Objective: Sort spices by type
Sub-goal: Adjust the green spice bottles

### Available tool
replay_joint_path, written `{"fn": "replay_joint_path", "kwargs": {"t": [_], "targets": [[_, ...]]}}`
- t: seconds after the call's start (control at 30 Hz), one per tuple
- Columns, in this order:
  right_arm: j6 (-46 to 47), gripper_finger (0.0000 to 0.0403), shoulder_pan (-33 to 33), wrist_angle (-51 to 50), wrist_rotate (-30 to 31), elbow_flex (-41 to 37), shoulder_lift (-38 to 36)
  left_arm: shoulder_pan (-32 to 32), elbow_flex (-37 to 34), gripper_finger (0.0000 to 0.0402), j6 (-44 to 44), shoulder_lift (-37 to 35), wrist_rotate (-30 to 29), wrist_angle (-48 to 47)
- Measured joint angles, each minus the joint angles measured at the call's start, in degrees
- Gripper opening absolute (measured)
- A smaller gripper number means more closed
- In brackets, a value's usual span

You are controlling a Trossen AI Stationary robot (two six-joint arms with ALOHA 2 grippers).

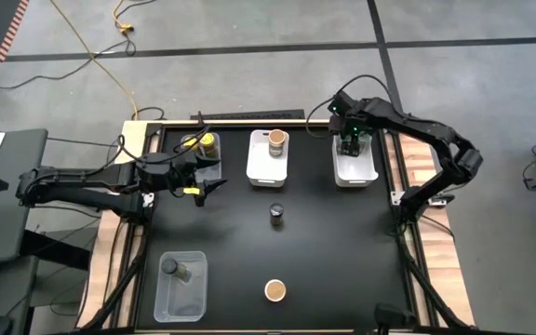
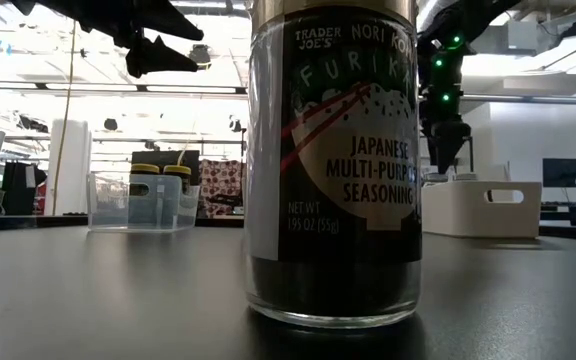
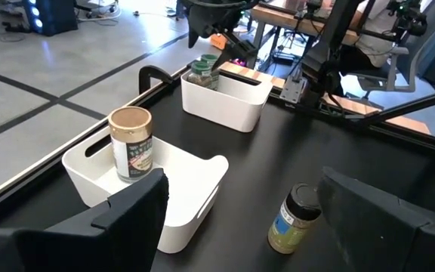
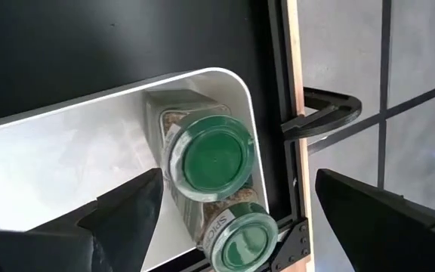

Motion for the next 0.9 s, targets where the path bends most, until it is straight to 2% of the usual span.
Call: {"fn": "replay_joint_path", "kwargs": {"t": [0.23,0.47,0.9], "targets": [[0.0,0.0386,-1.7,0.0,0.1,0.0,0.0,0.0,0.0,0.0320,0.0,0.0,0.0,0.0],[-0.9,0.0385,-1.9,-0.6,4.3,0.0,0.0,0.0,0.0,0.0320,-0.1,0.0,0.0,0.0],[4.9,0.0385,1.7,-2.7,4.3,0.1,-2.5,0.0,0.0,0.0320,-0.2,0.0,0.0,0.0]]}}
